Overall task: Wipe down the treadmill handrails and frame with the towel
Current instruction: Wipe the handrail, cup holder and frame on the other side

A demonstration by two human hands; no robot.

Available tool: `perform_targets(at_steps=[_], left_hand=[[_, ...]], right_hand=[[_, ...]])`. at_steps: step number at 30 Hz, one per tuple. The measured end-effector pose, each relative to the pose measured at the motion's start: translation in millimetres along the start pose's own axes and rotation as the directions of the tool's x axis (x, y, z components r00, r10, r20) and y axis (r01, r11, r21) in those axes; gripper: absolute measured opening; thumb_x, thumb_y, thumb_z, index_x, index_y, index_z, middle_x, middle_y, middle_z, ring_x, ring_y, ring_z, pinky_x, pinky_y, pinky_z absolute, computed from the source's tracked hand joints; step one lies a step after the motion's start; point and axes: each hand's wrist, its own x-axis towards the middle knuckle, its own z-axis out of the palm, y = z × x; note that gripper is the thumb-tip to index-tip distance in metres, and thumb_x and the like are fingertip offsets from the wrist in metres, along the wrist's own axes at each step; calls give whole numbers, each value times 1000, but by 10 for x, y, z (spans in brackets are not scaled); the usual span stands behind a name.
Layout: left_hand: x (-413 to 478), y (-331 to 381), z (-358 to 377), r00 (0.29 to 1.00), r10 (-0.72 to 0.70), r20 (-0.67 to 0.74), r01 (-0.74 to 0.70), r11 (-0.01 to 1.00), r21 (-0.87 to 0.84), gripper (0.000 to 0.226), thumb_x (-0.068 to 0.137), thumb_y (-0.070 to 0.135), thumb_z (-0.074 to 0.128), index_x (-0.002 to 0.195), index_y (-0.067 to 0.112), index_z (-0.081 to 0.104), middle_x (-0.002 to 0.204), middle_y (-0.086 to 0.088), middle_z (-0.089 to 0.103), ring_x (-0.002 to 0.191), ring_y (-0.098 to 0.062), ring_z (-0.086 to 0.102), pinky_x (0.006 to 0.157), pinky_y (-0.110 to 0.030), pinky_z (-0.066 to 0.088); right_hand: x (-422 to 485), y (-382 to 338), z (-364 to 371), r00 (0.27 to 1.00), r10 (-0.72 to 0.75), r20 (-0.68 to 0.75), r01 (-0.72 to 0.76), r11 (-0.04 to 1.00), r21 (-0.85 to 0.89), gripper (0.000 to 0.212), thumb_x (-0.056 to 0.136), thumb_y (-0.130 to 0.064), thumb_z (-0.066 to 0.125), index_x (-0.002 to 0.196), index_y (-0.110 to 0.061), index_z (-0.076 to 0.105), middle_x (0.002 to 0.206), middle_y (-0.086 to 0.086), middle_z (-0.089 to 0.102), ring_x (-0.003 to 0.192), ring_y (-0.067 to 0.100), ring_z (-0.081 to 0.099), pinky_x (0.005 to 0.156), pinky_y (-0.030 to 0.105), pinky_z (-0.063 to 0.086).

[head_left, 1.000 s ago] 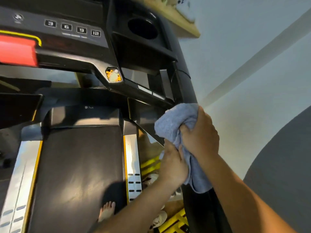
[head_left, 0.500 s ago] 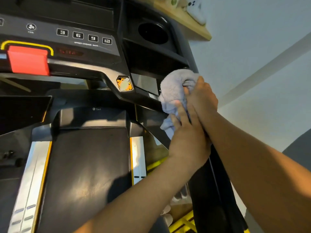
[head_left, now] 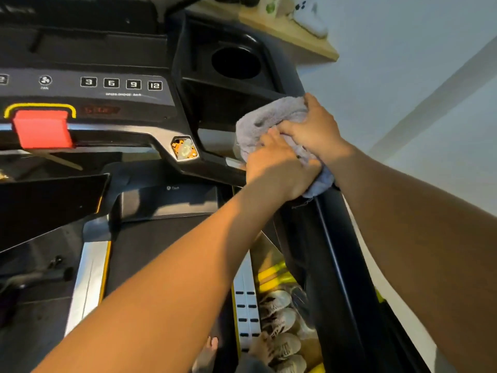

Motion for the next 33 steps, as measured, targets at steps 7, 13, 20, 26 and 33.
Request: perform_targets(at_steps=[7,13,20,26,33], left_hand=[[-984,281,390,975,207,84,-221,946,235,73,101,37,33,150,-9,6,154,-30,11,134,-49,28,102,-49,39],[-1831,325,902,973,114,199,-22,910,-413,94,73,44,22,116,38,-61,139,-5,-58,136,-29,-46,122,-48,-4],[-1145,179,765,985,13,173,75,866,-495,106,85,37,59,153,10,-17,159,-14,-28,148,-34,-20,123,-49,8],[-331,302,426,985,145,-95,-162,963,-214,81,94,30,44,155,8,-5,162,-15,-16,146,-43,-20,118,-52,-11],[318,226,391,975,-33,-221,-38,950,-310,95,88,43,51,152,-2,-2,160,-27,-9,146,-47,2,119,-56,12]], right_hand=[[-1046,508,-130,990,136,44,-142,970,196,60,80,-56,51,134,-28,46,125,2,60,113,23,56,97,39,46],[-2303,830,-148,986,169,-7,-167,979,119,52,87,-61,34,126,-31,51,111,-12,61,99,7,59,79,26,46],[-1533,714,-52,974,222,-41,-220,975,40,43,100,-46,37,130,-17,49,110,4,60,95,23,55,81,32,40],[-367,496,40,1000,22,-15,-23,994,-105,34,103,-30,37,117,-4,53,113,23,61,101,39,58,70,31,30],[196,321,-46,974,201,102,-222,933,284,35,98,-32,39,109,-9,62,120,16,62,111,30,57,83,30,41]])
